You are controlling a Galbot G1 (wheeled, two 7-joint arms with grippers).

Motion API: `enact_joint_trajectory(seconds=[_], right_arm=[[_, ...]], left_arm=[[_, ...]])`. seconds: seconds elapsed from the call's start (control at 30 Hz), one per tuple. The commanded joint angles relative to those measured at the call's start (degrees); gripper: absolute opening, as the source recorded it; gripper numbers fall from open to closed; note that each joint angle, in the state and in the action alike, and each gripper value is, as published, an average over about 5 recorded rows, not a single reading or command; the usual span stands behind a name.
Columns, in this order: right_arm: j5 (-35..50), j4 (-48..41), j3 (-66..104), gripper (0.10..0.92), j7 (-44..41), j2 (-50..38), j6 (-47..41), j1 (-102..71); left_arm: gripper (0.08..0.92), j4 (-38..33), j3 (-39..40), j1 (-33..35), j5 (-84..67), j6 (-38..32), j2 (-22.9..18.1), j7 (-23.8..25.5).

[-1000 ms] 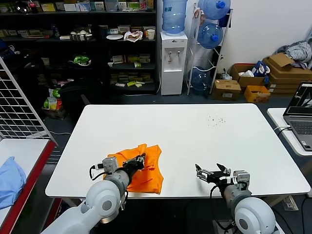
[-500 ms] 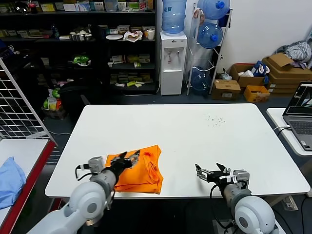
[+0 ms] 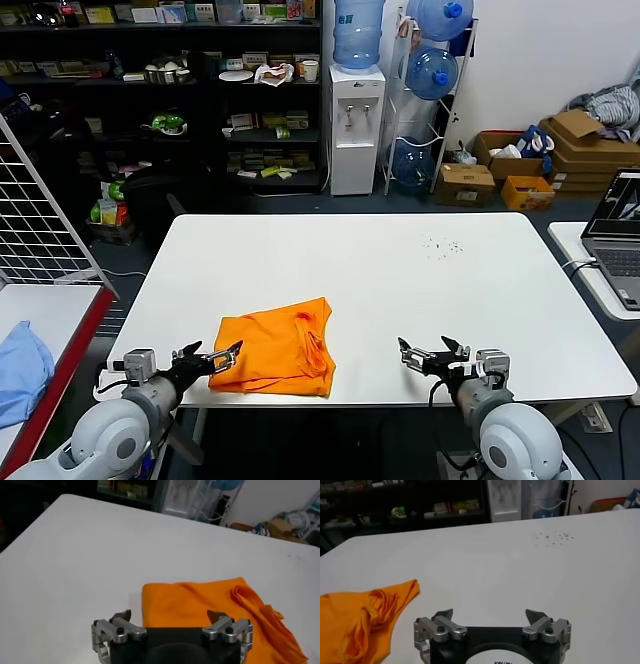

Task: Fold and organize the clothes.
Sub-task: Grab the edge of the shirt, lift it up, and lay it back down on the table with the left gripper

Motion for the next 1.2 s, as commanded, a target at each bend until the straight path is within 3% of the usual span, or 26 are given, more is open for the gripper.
enact_joint_trajectory(seconds=[0.03, 0.3, 0.4, 1.2], right_arm=[[-0.05, 0.53, 0.60, 0.921, -0.02, -0.02, 0.06, -0.90], [-0.23, 0.54, 0.46, 0.921, 0.11, 0.63, -0.01, -0.91], [-0.25, 0.59, 0.47, 0.921, 0.14, 0.59, -0.04, -0.97], [-0.08, -0.22, 0.38, 0.921, 0.08, 0.42, 0.21, -0.35]], left_arm=[[0.921, 5.45, -1.34, 0.89, -0.36, 1.06, 3.42, 8.44], [0.916, 7.52, 0.90, -1.97, 1.04, 1.01, 1.40, 8.85], [0.865, 8.16, 1.57, -3.02, 1.12, 1.03, 0.64, 8.71], [0.172, 6.62, 3.38, -4.28, 1.52, 0.86, -1.12, 5.98]])
